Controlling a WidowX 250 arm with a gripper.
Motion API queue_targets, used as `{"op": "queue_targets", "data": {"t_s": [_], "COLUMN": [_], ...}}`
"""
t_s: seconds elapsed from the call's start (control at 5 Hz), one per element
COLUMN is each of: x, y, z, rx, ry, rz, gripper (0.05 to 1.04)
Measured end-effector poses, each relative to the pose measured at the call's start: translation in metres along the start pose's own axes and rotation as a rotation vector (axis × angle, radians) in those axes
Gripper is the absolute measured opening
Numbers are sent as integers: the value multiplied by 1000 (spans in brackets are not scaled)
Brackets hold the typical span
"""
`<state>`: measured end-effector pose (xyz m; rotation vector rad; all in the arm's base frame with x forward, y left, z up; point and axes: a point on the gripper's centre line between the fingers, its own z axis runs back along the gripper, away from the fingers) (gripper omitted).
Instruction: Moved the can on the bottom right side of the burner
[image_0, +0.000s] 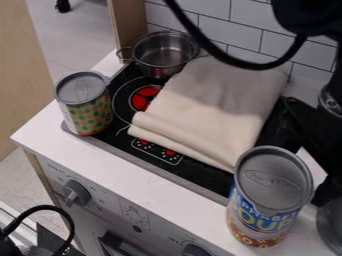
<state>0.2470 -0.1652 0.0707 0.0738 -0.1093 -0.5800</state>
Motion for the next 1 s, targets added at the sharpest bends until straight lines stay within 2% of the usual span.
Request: {"op": "queue_targets", "data": {"t_s": [0.2, 0.4, 0.6, 0.8, 1.0], "x": [13, 26, 32, 23, 13], "y": [6, 19, 37, 65, 102], "z": [2, 4, 20, 18, 30], "rx": [15, 90, 161, 213, 196], "ry": [-71, -161, -162, -165, -219], "rz": [13, 155, 306, 477, 562], "gripper": [999, 999, 999, 999, 999]}}
